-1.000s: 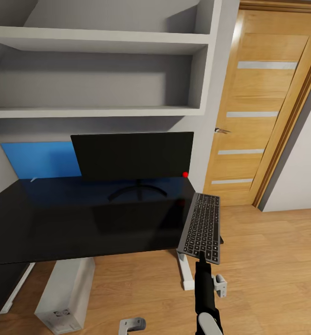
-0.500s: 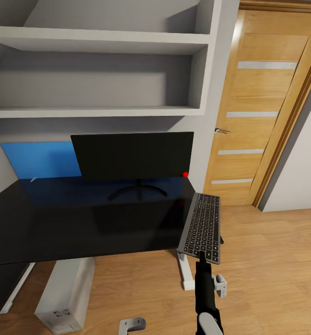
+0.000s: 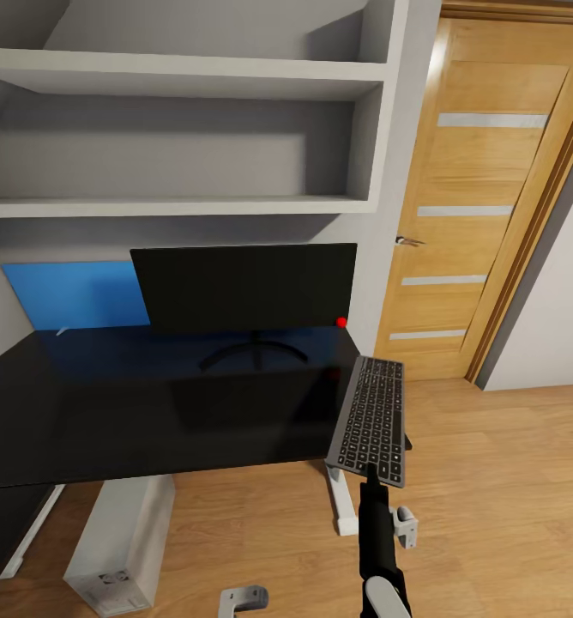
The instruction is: In the bedroom, organize the workspace by keeping the computer under the desk, ensuring the monitor is on the desk, placing the keyboard on the desk next to the monitor, placing the mouse on the desk next to the keyboard, moving the folder from the swivel chair onto the desk next to the mouse, stacking the notebook on top of the folder with the pen on top of the notebook, and positioning the swivel chair next to the desk.
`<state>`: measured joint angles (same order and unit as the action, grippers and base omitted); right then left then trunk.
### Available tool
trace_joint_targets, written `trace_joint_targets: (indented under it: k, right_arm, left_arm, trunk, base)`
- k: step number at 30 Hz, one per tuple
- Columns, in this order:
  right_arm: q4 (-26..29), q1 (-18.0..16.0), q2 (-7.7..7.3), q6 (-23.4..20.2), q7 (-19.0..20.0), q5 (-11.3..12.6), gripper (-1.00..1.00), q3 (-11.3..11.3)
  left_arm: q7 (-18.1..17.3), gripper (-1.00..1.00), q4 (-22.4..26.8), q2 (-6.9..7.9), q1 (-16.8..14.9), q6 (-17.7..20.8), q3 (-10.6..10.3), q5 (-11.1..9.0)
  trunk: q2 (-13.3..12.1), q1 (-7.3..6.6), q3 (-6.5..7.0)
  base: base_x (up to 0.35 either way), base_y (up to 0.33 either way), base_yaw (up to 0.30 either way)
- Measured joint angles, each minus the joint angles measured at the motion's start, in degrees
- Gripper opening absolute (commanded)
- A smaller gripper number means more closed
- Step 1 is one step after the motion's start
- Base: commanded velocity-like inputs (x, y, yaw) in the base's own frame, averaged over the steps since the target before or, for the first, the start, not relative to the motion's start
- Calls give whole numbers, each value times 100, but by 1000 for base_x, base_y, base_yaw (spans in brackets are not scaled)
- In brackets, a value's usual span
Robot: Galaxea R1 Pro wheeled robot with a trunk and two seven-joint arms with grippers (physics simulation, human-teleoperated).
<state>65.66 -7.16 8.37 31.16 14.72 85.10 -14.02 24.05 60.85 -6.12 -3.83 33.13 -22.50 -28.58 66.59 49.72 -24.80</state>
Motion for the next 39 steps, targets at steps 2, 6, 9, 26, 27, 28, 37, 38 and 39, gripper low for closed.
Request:
trace_joint_targets:
  k: [2, 6, 9, 26, 27, 28, 37, 38, 39]
  right_arm:
    - [0, 0, 0, -1, -11, 0, -100, -2]
    - [5, 0, -1, -6, -22, 0, 100, -4]
    - [1, 0, -4, -10, -51, 8, 100, -9]
    - [0, 0, -9, -11, -59, 0, 100, -11]
    - [0, 0, -9, -11, -59, 0, 100, -11]
    - [0, 0, -9, -11, -59, 0, 100, -11]
    - [-7, 0, -9, -11, -68, -1, 100, -19]
    - [-8, 0, -11, -11, -66, -2, 100, -21]
    - [-8, 0, -9, -11, -65, -1, 100, -20]
  left_arm:
    - [0, 100, 4, 3, 0, 0, 2, 0]
    - [0, 100, 3, 4, 0, 0, 2, 0]
    - [0, 100, 2, 4, 0, 0, 2, 0]
    - [0, 100, 4, 4, 0, 0, 2, -1]
    - [0, 100, 2, 4, 0, 0, 2, -1]
    - [-1, 100, 4, 4, 0, 0, 2, 0]
    - [-3, 100, 2, 4, 0, 0, 2, -1]
    - [-2, 100, 2, 3, 0, 0, 4, -2]
    - [-3, 100, 1, 4, 0, -1, 2, -4]
  trunk:
    - [0, 0, 0]
    - [0, 0, 0]
    - [0, 0, 0]
    - [0, 0, 0]
    - [0, 0, 0]
    - [0, 0, 0]
    - [0, 0, 0]
    - [0, 0, 0]
    - [0, 1, 0]
  base:
    - [0, 0, 0]
    - [0, 0, 0]
    - [0, 0, 0]
    - [0, 0, 0]
    - [0, 0, 0]
    - [0, 0, 0]
    - [-8, 0, 0]
    - [-71, 0, 0]
    - [-72, 0, 0]
